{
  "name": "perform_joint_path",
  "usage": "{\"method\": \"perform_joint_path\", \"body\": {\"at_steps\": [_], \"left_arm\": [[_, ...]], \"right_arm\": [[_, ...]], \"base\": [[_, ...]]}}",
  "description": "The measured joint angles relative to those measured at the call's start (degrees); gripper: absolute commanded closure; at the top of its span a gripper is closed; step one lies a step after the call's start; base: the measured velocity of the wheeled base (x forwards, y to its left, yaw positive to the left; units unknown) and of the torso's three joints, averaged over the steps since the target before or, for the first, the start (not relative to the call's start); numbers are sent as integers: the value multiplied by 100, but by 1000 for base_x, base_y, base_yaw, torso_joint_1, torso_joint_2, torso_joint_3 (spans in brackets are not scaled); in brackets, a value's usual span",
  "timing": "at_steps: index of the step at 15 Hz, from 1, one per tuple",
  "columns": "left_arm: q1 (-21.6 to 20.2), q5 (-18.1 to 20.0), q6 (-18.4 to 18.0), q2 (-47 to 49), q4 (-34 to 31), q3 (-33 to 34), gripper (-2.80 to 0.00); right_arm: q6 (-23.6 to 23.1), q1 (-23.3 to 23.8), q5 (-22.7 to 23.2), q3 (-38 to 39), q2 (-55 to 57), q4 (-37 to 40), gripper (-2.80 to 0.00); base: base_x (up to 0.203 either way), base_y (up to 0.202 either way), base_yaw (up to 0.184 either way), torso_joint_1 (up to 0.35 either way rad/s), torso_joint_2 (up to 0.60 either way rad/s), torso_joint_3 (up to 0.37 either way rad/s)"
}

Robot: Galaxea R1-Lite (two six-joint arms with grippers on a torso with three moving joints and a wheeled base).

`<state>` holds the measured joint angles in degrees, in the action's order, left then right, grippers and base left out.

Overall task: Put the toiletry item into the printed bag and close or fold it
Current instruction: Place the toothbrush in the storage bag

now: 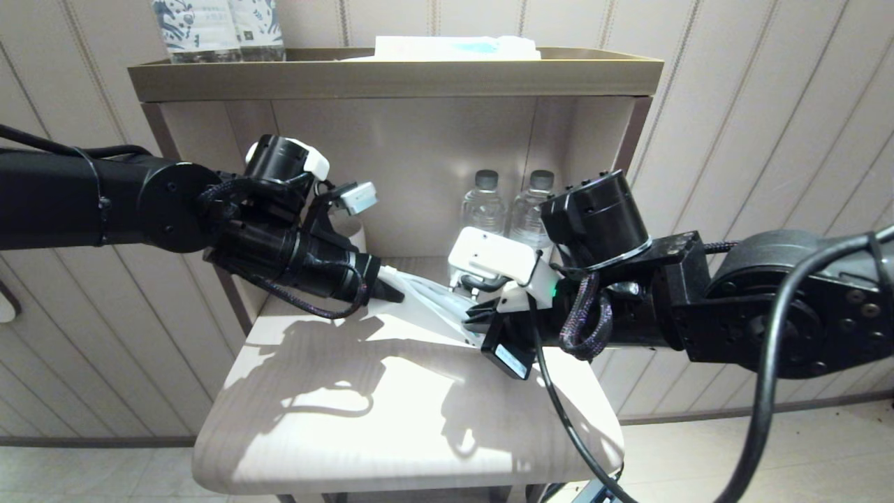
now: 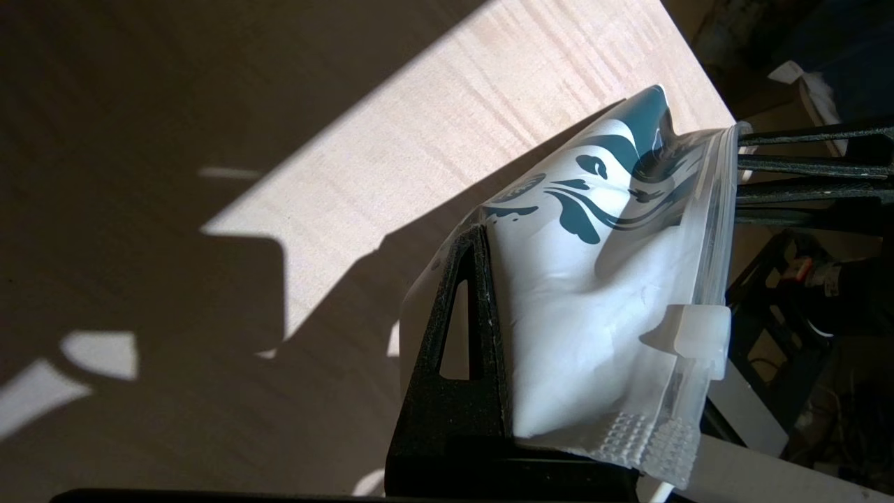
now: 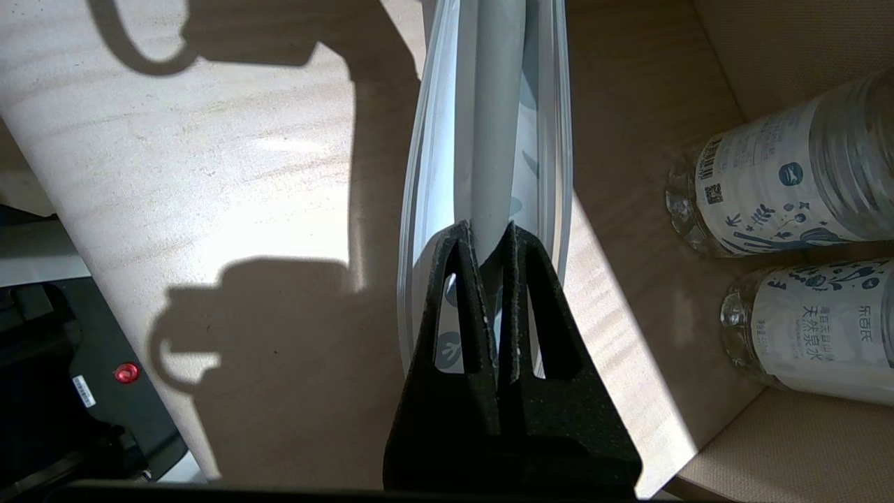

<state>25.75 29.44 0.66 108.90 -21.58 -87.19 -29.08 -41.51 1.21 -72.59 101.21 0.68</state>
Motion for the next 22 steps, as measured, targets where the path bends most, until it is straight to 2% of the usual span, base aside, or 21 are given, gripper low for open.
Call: {"method": "perform_joint_path", "body": {"at_steps": [6, 7, 22], "left_arm": [[0, -1, 0, -2, -4, 0, 0], [2, 0, 0, -2, -2, 0, 0], [23, 1, 1, 8, -2, 20, 0]], "right_arm": [[6, -17, 0, 18, 9, -22, 0], [7, -18, 0, 9, 11, -11, -280], [1, -82, 6, 36, -154, -9, -280]], "base": [[0, 0, 0, 0, 0, 0], [0, 0, 0, 0, 0, 0], [0, 0, 0, 0, 0, 0]]}}
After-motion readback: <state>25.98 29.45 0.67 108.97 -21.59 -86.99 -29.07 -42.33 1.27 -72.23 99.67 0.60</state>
